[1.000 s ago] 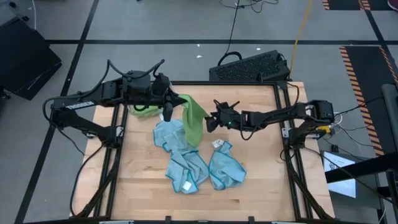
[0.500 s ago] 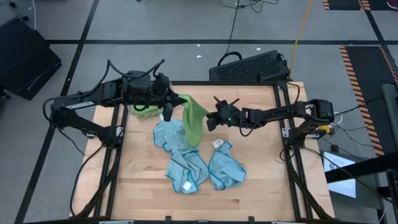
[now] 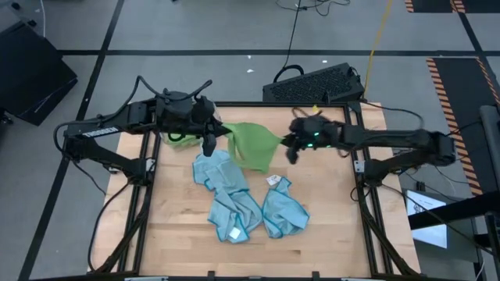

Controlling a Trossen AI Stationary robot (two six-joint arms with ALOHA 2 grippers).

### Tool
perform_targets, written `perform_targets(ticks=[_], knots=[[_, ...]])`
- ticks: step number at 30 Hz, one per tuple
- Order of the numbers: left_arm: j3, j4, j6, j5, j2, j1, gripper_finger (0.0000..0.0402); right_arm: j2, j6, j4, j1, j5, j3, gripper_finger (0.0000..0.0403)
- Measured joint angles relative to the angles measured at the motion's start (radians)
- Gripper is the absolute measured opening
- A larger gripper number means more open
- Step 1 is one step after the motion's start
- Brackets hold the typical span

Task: Fold microfiber towels
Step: Fold the green microfiber cloth

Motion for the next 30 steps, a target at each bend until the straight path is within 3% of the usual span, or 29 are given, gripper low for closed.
perform_targets(ticks=[6,14,19,24,30], knots=[[0.0,0.007,0.006,-0.036,0.0,-0.002,0.001,-0.225,0.013,-0.215,-0.025,-0.18,0.0,0.0001],[0.001,0.196,0.001,-0.112,0.033,-0.05,0.001,-0.381,0.176,-0.277,-0.03,-0.228,0.0,0.0],[-0.001,0.242,-0.07,-0.114,0.115,-0.091,0.0004,-0.381,0.221,-0.35,-0.064,-0.208,0.045,0.0],[-0.001,0.226,-0.18,-0.114,0.159,-0.124,0.0016,-0.326,0.116,-0.605,-0.13,-0.319,0.206,0.0],[0.0,0.147,-0.166,-0.088,0.165,-0.174,0.0004,-0.243,-0.068,-0.835,-0.17,-0.436,0.35,0.0]])
